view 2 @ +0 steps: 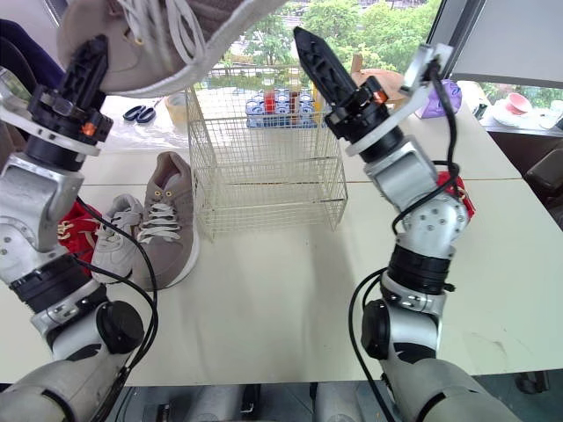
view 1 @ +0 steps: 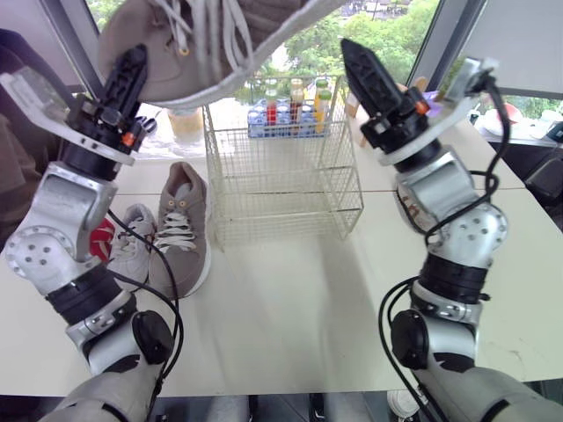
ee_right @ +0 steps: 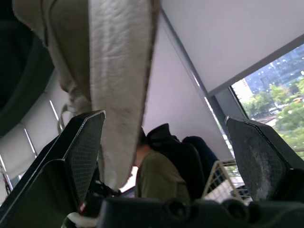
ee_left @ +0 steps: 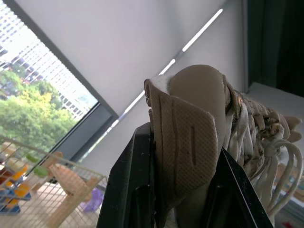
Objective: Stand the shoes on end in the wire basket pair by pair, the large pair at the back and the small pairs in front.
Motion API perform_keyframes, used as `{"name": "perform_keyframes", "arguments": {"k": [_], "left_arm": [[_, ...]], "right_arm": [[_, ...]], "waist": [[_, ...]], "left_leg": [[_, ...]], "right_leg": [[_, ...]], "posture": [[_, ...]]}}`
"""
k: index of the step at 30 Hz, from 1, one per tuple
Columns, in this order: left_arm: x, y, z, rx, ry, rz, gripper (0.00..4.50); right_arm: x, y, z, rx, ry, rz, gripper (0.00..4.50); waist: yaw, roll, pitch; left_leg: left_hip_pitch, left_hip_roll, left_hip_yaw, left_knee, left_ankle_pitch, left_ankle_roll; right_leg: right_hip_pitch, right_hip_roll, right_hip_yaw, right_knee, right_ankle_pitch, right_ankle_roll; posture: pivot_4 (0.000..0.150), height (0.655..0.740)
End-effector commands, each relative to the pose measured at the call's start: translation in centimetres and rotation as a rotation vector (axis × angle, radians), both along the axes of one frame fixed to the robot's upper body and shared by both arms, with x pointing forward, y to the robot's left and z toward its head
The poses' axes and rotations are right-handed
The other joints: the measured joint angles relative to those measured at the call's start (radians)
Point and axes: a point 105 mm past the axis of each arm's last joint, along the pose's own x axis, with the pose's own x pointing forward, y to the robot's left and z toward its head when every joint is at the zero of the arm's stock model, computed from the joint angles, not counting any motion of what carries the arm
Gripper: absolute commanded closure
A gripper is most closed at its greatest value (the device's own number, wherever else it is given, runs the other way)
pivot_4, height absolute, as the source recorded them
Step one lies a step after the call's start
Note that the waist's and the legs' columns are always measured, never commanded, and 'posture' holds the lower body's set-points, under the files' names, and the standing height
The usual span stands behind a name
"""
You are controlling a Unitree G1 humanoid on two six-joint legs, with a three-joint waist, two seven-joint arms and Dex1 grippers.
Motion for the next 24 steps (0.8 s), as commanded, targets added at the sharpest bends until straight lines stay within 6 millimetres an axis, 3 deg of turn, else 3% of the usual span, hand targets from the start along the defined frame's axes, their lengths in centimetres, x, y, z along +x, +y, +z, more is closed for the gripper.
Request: {"name": "perform_keyframes", "arguments": {"k": [1,9,12,19,22,24], "left_arm": [[-1.1,-1.5,1.1,-0.002,-0.069,-0.036,3.92],[-0.3,-3.8,-0.6,0.069,-0.014,-0.058,3.92],[-0.3,-3.8,-0.6,0.055,-0.015,-0.057,3.92],[-0.2,-3.9,-0.6,0.046,-0.018,-0.024,3.92],[-0.4,-4.0,-0.7,0.045,-0.025,-0.029,3.92],[-1.0,-4.3,-1.0,0.083,-0.029,-0.047,3.02]], "right_arm": [[-1.5,1.1,1.5,0.025,-0.073,0.017,0.11],[-1.7,2.1,2.1,0.053,-0.092,0.040,0.11],[-1.3,2.0,2.1,0.068,-0.085,0.017,0.11],[-1.3,1.7,2.5,0.115,-0.094,-0.009,2.72],[-1.6,1.9,2.7,0.100,-0.109,0.025,2.83],[-1.5,1.4,3.6,0.081,-0.143,0.024,2.83]], "waist": [[0.004,0.000,0.000],[0.000,0.000,0.000],[-0.003,0.000,0.000],[-0.003,0.000,0.000],[-0.003,0.000,0.000],[-0.003,0.000,0.000]], "left_leg": [[0.000,0.000,0.000,0.000,0.000,0.000],[0.000,-0.002,-0.001,0.000,0.000,0.000],[0.001,-0.001,-0.001,0.000,0.000,0.000],[0.001,0.001,-0.001,0.000,0.000,0.000],[0.001,0.001,-0.001,0.000,0.000,0.000],[0.001,0.001,-0.001,0.000,0.000,0.000]], "right_leg": [[0.000,0.000,0.000,0.000,0.000,0.000],[0.002,0.003,-0.001,-0.003,0.000,0.000],[0.002,0.004,-0.001,-0.003,0.000,0.000],[0.002,0.006,0.000,-0.004,0.000,0.000],[0.002,0.006,0.000,-0.004,0.000,0.000],[0.002,0.006,0.000,-0.004,0.000,0.000]], "posture": [[0.150,0.7400],[0.150,0.7400],[0.150,0.7400],[0.150,0.7400],[0.150,0.7400],[0.150,0.7400]]}}
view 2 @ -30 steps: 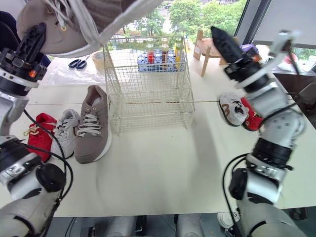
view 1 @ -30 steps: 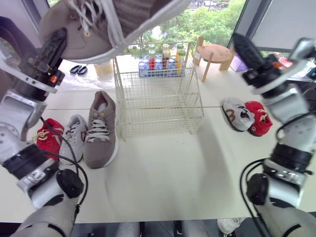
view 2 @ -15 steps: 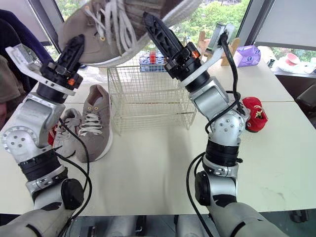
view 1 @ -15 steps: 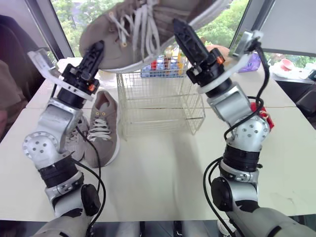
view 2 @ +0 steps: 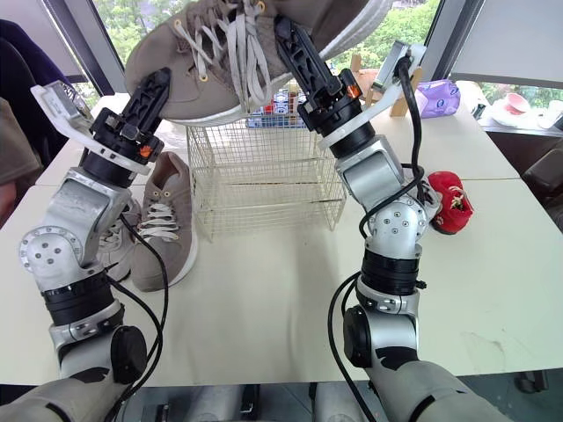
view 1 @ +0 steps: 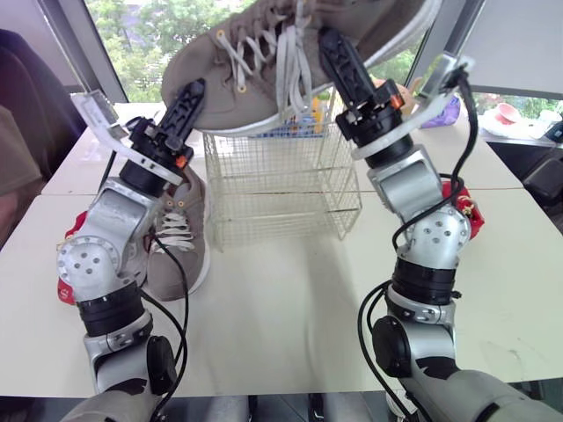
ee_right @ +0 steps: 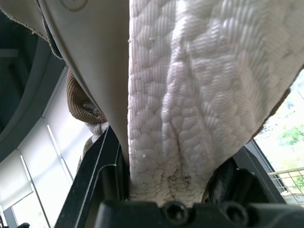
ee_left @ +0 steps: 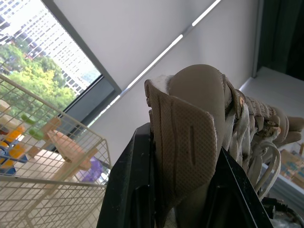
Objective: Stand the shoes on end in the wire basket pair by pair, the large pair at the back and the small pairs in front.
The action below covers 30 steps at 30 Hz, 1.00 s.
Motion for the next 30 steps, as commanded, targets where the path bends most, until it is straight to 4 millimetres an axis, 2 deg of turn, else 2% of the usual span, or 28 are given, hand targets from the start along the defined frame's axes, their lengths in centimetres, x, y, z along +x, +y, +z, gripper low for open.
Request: {"name": "perform_keyframes", "arguments": {"k": [1,4,8,9,12,15,21,25,30], "left_arm": [[-1.4,-0.1,0.5,0.065,-0.051,0.001,2.65],[-2.0,-0.7,-0.8,0.207,-0.019,0.009,1.35],[-4.5,-1.6,-2.6,0.438,-0.019,-0.020,1.35],[-5.4,-1.7,-2.8,0.497,-0.024,-0.034,1.35],[-7.4,-1.9,-3.7,0.619,-0.026,-0.070,1.35],[-8.7,-1.7,-4.2,0.655,-0.012,-0.098,1.35],[-9.0,-1.1,-4.9,0.649,0.021,-0.035,1.35],[-9.0,-0.9,-5.4,0.634,0.039,0.004,1.35],[-8.5,-0.5,-5.7,0.618,0.044,0.056,1.35]], "right_arm": [[-1.3,-0.6,3.6,-0.007,-0.154,0.032,2.83],[-0.3,-2.4,5.9,-0.075,-0.261,-0.034,2.83],[1.4,-5.4,9.9,-0.276,-0.465,-0.178,2.83],[1.9,-5.7,10.5,-0.376,-0.528,-0.233,2.83],[3.4,-5.8,11.1,-0.634,-0.646,-0.342,2.83],[4.3,-5.2,10.8,-0.791,-0.690,-0.357,2.83],[5.1,-3.9,9.2,-0.968,-0.711,-0.311,2.83],[6.8,-2.1,6.3,-1.138,-0.665,-0.284,2.83],[8.2,-0.7,3.8,-1.164,-0.520,-0.224,2.83]], "waist": [[-0.001,0.000,0.000],[-0.003,0.001,0.001],[-0.001,0.001,0.002],[-0.002,0.001,0.002],[-0.017,0.002,0.002],[-0.029,0.002,0.002],[-0.033,0.003,0.003],[-0.024,0.004,0.004],[-0.020,0.004,0.003]], "left_leg": [[0.000,0.000,0.000,0.000,0.000,0.000],[0.000,0.000,0.000,0.000,0.000,0.000],[0.000,0.000,0.001,-0.002,0.000,0.000],[0.000,0.000,0.003,-0.002,0.000,0.000],[0.000,0.000,0.005,-0.004,-0.001,0.001],[0.002,0.001,0.006,-0.005,-0.001,0.001],[0.001,0.002,0.006,-0.005,-0.001,0.001],[0.000,0.002,0.006,-0.005,-0.001,0.001],[0.000,0.002,0.006,-0.005,-0.001,0.000]], "right_leg": [[0.000,0.000,0.000,0.000,0.000,0.000],[0.000,0.000,0.000,0.000,0.000,0.000],[0.000,0.001,0.001,-0.003,0.000,-0.001],[0.001,0.001,0.000,-0.004,0.000,-0.001],[0.000,0.001,0.001,-0.004,-0.001,-0.001],[0.000,0.001,0.003,-0.004,-0.002,-0.003],[-0.003,0.001,0.004,-0.003,-0.002,-0.003],[-0.004,0.001,0.006,-0.003,-0.002,-0.003],[-0.004,0.001,0.007,-0.003,-0.003,-0.005]], "posture": [[0.150,0.7400],[0.150,0.7400],[0.150,0.7400],[0.150,0.7400],[0.150,0.7400],[0.150,0.7400],[0.150,0.7400],[0.150,0.7400],[0.150,0.7400]]}}
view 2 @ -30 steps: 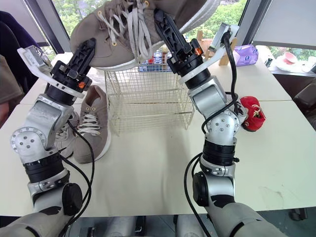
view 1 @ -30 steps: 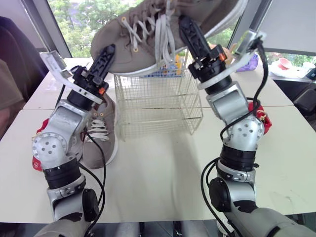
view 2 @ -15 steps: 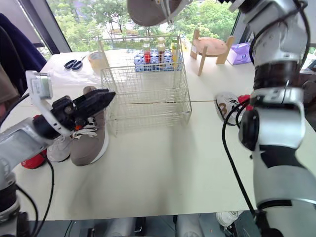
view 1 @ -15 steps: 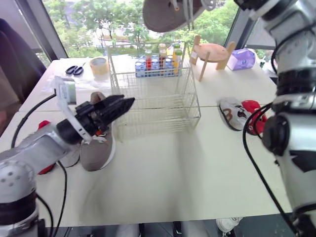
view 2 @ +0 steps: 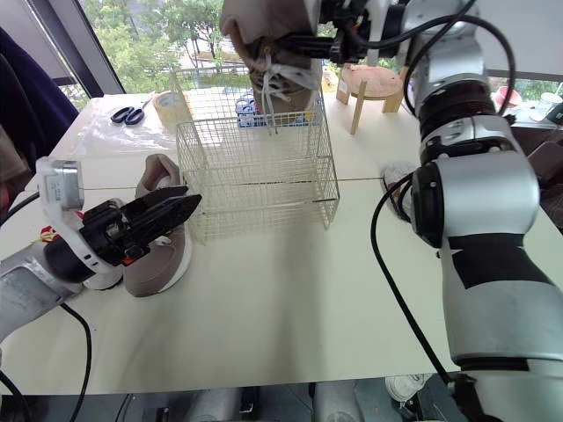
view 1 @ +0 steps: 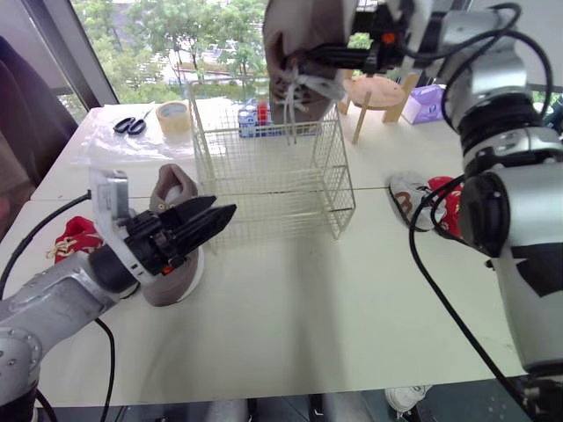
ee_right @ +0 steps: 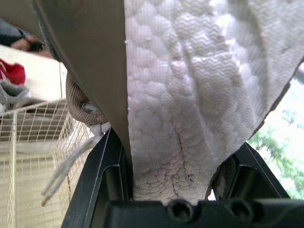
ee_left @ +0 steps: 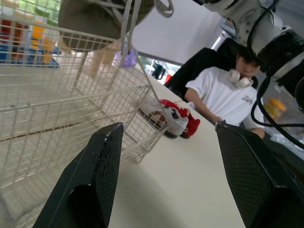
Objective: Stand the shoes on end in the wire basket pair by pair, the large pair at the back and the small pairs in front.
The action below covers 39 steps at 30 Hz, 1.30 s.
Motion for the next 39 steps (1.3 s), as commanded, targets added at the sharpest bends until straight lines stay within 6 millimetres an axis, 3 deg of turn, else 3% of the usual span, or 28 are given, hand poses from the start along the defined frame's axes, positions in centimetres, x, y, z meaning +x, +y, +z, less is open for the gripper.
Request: {"name": "perform_keyframes", "arguments": {"k": [1,5,8,10,11,18,21,27,31,35,39], "left_arm": [[0.1,0.1,0.9,-0.024,-0.066,0.041,1.35],[0.1,-0.1,0.6,-0.038,-0.069,0.055,1.35],[-0.1,-0.3,0.1,-0.030,-0.058,0.061,1.32],[0.0,-0.2,-0.1,-0.031,-0.054,0.067,1.32],[0.0,-0.2,-0.2,-0.030,-0.051,0.069,1.32],[0.6,-0.8,-1.0,-0.007,-0.031,0.043,1.32],[1.1,-0.9,-1.0,-0.005,-0.034,0.031,1.32],[1.8,-1.2,-1.2,0.020,-0.032,0.009,1.32],[1.8,-1.3,-1.4,0.028,-0.028,0.005,1.32],[1.9,-1.2,-1.4,0.033,-0.028,0.012,1.32],[2.0,-1.2,-1.6,0.039,-0.023,0.015,1.32]], "right_arm": [[0.5,0.8,0.0,0.011,0.055,-0.035,2.83],[1.9,0.3,-1.2,0.041,0.094,-0.137,2.83],[2.7,-0.6,-2.5,-0.004,0.094,-0.207,1.40],[3.0,-1.4,-2.3,0.012,0.079,-0.242,0.29],[3.0,-1.8,-1.9,0.032,0.065,-0.260,0.08],[1.1,-2.8,-0.4,0.061,0.112,-0.125,0.08],[0.7,-3.1,-1.0,0.014,0.140,-0.092,0.08],[0.9,-3.9,-2.3,-0.087,0.142,-0.126,0.08],[1.6,-5.7,-3.0,-0.164,0.103,-0.232,0.08],[1.9,-7.3,-2.1,-0.189,-0.001,-0.330,0.08],[1.1,-7.8,-1.0,-0.160,-0.004,-0.296,0.08]], "waist": [[0.004,0.000,0.000],[0.005,0.000,0.000],[0.005,0.000,0.000],[0.004,0.000,0.000],[0.005,0.000,0.000],[0.004,0.001,0.000],[0.003,0.001,0.000],[0.002,0.001,0.000],[0.004,0.001,0.000],[0.003,0.001,0.000],[0.002,0.001,0.000]], "left_leg": [[0.000,0.000,0.000,0.000,0.000,0.000],[0.000,0.000,0.000,0.000,0.000,0.000],[0.000,0.000,0.000,0.000,0.000,-0.001],[0.000,-0.001,0.000,0.000,0.000,-0.001],[0.000,-0.001,0.000,0.000,0.000,-0.001],[0.000,-0.001,0.001,0.000,0.000,-0.001],[0.000,-0.001,0.003,0.000,0.000,-0.001],[0.000,-0.001,0.004,0.000,0.000,-0.001],[0.000,-0.001,0.004,0.000,0.000,-0.001],[0.000,-0.001,0.004,0.000,0.000,-0.001],[0.000,-0.001,0.004,0.000,0.000,-0.001]], "right_leg": [[0.000,0.000,0.000,0.000,0.000,0.000],[0.000,0.000,0.000,0.000,0.000,0.000],[0.000,-0.001,0.000,0.000,0.000,0.000],[0.001,-0.001,0.000,0.000,0.000,0.000],[0.001,-0.001,0.000,0.000,0.000,0.000],[0.000,0.000,0.000,0.000,0.002,0.002],[0.000,0.000,0.000,0.000,0.002,0.003],[0.001,0.000,0.000,0.000,0.002,0.003],[0.001,0.000,0.000,0.000,0.002,0.003],[0.001,0.000,0.000,0.000,0.002,0.003],[0.001,0.000,0.000,0.000,0.002,0.003]], "posture": [[0.150,0.7400],[0.150,0.7400],[0.150,0.7400],[0.150,0.7400],[0.150,0.7400],[0.150,0.7400],[0.150,0.7400],[0.150,0.7400],[0.150,0.7400],[0.150,0.7400],[0.150,0.7400]]}}
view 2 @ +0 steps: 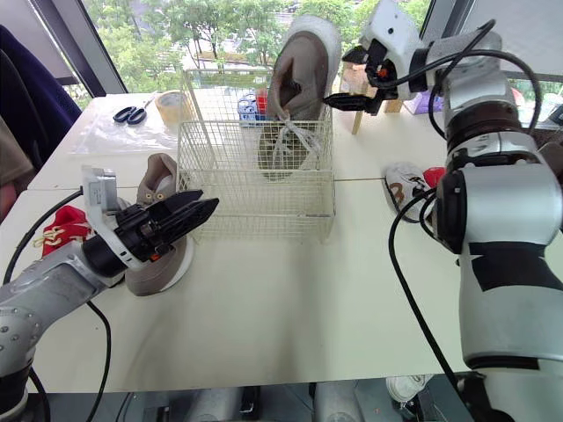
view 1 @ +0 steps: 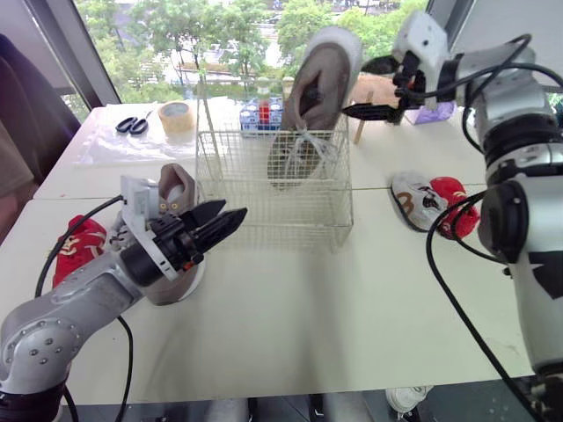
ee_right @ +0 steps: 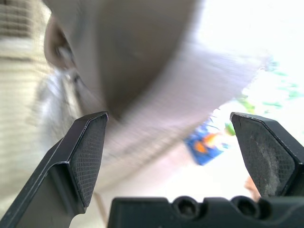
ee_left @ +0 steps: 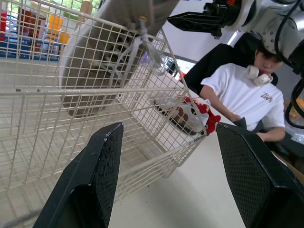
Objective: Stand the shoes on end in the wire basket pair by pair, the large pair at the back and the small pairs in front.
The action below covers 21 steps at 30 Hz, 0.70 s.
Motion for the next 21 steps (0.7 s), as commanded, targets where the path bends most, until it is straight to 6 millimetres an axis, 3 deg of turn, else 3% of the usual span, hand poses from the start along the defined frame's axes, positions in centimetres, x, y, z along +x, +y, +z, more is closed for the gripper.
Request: {"name": "perform_keyframes", "arguments": {"k": [1,6,9,11,14,17,21], "left_arm": [[-0.1,-0.1,0.4,0.017,-0.028,-0.007,1.32],[0.1,0.9,1.4,0.018,-0.058,0.046,1.32],[1.0,5.0,4.3,0.045,-0.120,0.261,1.32],[1.8,7.7,6.3,0.113,-0.137,0.412,1.32],[2.3,9.8,8.4,0.152,-0.124,0.474,1.32],[4.7,12.3,6.7,0.376,0.108,0.514,1.32],[6.9,15.4,5.2,0.480,0.315,0.588,1.32]], "right_arm": [[-1.5,-0.2,2.8,0.018,-0.054,0.065,0.08],[-2.1,-3.4,1.4,-0.006,0.050,0.016,0.08],[-4.5,-6.7,2.1,0.109,0.097,0.056,0.08],[-6.4,-7.0,3.6,0.219,0.099,0.151,0.08],[-9.3,-5.3,4.2,0.290,0.121,0.315,0.08],[-13.0,-1.2,1.0,0.153,0.219,0.461,0.08],[-16.9,3.5,-3.0,0.040,0.318,0.613,0.08]], "waist": [[0.000,0.000,0.000],[0.003,0.000,0.000],[0.008,-0.001,0.000],[0.008,-0.001,0.000],[-0.003,0.000,0.000],[-0.003,0.001,0.000],[0.000,0.006,0.000]], "left_leg": [[0.000,0.000,0.000,0.000,0.000,0.000],[0.000,0.000,0.000,0.000,0.000,0.000],[0.000,0.000,-0.001,0.001,0.000,0.000],[-0.001,0.000,-0.002,0.001,0.000,0.000],[0.001,0.001,-0.004,0.001,0.000,0.000],[0.003,0.001,-0.003,0.000,-0.001,0.001],[0.003,0.001,-0.003,0.000,-0.001,0.001]], "right_leg": [[0.000,0.000,0.000,0.000,0.000,0.000],[0.000,0.000,0.000,0.000,0.000,0.000],[0.000,0.000,0.000,0.000,0.000,0.000],[0.000,-0.001,-0.001,0.000,-0.001,-0.002],[0.001,-0.001,0.001,0.000,0.000,0.000],[0.001,0.001,0.001,0.004,-0.001,0.001],[0.001,0.002,0.000,0.007,-0.001,0.002]], "posture": [[0.150,0.7400],[0.150,0.7400],[0.150,0.7400],[0.150,0.7400],[0.150,0.7400],[0.150,0.7400],[0.150,0.7400]]}}
